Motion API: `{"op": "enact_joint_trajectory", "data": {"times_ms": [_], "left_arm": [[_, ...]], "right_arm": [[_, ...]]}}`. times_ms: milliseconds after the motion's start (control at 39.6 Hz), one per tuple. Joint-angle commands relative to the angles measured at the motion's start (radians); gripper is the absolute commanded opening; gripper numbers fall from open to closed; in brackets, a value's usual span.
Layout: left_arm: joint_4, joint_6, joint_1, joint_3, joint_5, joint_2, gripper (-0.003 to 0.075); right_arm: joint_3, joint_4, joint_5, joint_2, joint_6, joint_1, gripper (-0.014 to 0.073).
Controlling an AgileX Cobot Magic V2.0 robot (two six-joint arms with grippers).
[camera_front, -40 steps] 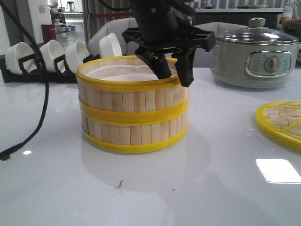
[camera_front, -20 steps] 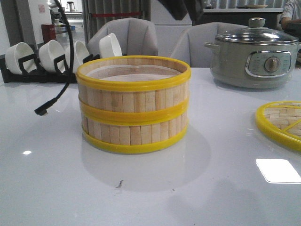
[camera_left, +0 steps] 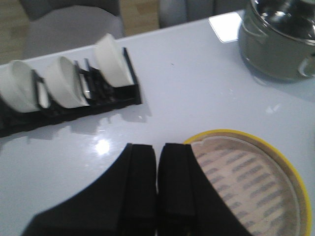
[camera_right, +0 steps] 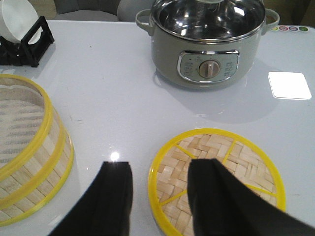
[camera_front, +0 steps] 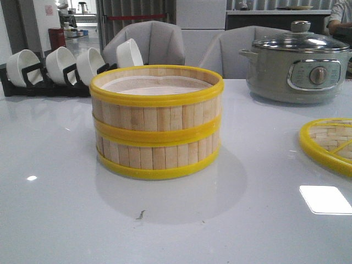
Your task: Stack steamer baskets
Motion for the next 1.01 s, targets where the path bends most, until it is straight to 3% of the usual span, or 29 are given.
{"op": "enact_joint_trajectory", "data": {"times_ms": [0, 303, 657, 985], "left_arm": [[-0.01, -0.011, 0.077, 0.051, -0.07, -0.145, 0.0085], [-0.008, -0.034, 0.234, 0.48, -0.212, -0.516, 0.0085], [-0.008, -0.039, 0.234, 0.991, -0.405, -0.899, 0.0085], [-0.008, -0.039, 0.234, 1.392, -0.545, -1.126, 0.0085]], "right_arm": [[-0.042, 0.001, -0.075, -0.008, -0.003, -0.001, 0.0382], [-0.042, 0.002, -0.082, -0.008, -0.003, -0.001, 0.0382], [-0.042, 0.002, -0.082, -0.008, -0.003, -0.001, 0.0382], [-0.042, 0.002, -0.082, -0.008, -0.003, -0.001, 0.0382]]}}
